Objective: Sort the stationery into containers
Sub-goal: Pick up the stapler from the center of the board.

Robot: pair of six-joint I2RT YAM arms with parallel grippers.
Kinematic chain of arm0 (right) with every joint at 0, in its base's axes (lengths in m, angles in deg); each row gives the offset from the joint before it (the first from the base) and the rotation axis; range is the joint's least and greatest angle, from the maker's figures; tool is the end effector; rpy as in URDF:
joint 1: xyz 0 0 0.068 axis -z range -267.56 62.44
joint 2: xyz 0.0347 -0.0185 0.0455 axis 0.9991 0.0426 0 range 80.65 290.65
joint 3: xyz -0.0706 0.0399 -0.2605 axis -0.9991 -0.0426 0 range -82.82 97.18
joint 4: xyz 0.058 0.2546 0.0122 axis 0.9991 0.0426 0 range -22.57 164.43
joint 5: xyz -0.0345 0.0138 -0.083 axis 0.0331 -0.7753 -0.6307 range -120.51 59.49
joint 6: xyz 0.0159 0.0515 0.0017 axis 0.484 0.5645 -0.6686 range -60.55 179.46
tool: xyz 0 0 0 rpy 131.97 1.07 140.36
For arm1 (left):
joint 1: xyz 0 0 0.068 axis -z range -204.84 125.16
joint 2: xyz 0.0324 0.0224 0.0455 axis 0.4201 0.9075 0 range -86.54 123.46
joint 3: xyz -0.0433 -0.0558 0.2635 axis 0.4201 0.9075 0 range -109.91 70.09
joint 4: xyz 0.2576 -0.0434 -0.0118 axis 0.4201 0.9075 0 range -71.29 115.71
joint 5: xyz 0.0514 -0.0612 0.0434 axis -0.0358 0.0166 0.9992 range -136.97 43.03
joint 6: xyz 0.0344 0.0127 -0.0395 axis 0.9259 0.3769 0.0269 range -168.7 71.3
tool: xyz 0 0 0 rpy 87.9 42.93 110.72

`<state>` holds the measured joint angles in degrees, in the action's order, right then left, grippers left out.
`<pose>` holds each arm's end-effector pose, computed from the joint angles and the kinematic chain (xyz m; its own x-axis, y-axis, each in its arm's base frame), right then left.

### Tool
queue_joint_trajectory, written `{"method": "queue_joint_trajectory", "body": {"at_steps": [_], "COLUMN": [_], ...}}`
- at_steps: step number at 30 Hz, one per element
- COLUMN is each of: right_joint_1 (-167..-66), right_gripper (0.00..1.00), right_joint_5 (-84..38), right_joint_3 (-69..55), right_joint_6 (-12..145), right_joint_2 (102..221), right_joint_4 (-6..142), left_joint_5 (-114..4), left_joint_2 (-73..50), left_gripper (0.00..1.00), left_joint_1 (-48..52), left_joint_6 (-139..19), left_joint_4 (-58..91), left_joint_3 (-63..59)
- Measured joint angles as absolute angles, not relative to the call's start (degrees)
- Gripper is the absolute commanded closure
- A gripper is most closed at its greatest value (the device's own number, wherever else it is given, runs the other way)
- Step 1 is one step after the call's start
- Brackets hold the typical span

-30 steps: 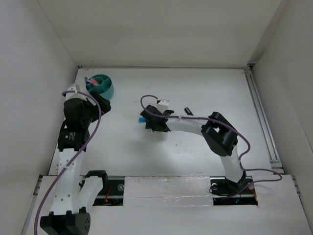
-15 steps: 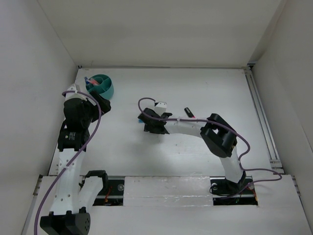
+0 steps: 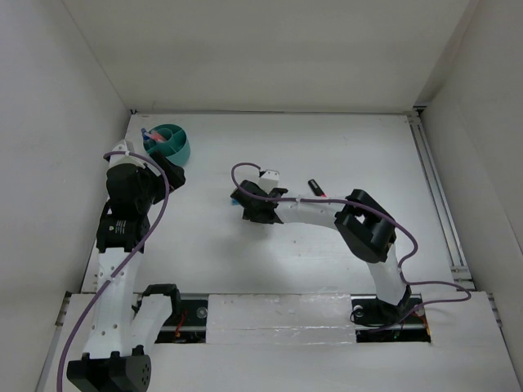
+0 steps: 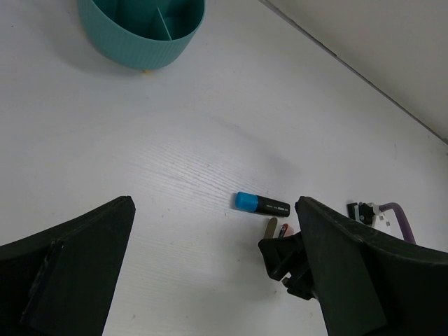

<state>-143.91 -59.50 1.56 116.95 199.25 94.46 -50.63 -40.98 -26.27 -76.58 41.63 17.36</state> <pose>0.2545 0.3510 0.1649 -0.7662 0.1802 -0.6168 0.0878 0.9802 0.1773 0.1762 0.0021 0.3625 -0.2570 -0.4732 -0.8427 -0.0945 0.8801 -0.4653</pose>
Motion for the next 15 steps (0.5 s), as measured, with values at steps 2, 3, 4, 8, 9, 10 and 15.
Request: {"method": "queue_joint_trajectory", "body": {"at_steps": [2, 3, 4, 8, 9, 10, 15], "right_joint_1": [-143.9, -143.9, -143.9, -143.9, -143.9, -143.9, -143.9], "right_gripper": [0.51, 0.54, 0.57, 0.61, 0.61, 0.63, 0.89], "right_joint_5": [-59.6, -59.6, -59.6, -59.7, -59.7, -59.7, -59.8], "right_joint_3": [1.5, 1.5, 1.5, 1.5, 1.5, 1.5, 1.5], "right_joint_6": [117.0, 117.1, 117.2, 117.5, 117.5, 117.5, 117.5], "right_joint_2": [199.3, 199.3, 199.3, 199.3, 199.3, 199.3, 199.3], "right_joint_4": [94.5, 94.5, 94.5, 94.4, 94.4, 94.4, 94.4], "left_joint_5": [-50.6, -50.6, -50.6, -50.6, -50.7, -50.6, -50.6], "left_joint_2": [-41.0, -41.0, -41.0, -41.0, -41.0, -41.0, -41.0], "left_gripper": [0.0, 0.0, 0.0, 0.0, 0.0, 0.0, 0.0], "left_joint_1": [-26.3, -26.3, -26.3, -26.3, -26.3, -26.3, -26.3], "left_joint_6": [-76.6, -76.6, -76.6, -76.6, -76.6, -76.6, -76.6], "left_joint_4": [41.6, 41.6, 41.6, 41.6, 41.6, 41.6, 41.6], "left_joint_3": [17.4, 17.4, 17.4, 17.4, 17.4, 17.4, 17.4]}}
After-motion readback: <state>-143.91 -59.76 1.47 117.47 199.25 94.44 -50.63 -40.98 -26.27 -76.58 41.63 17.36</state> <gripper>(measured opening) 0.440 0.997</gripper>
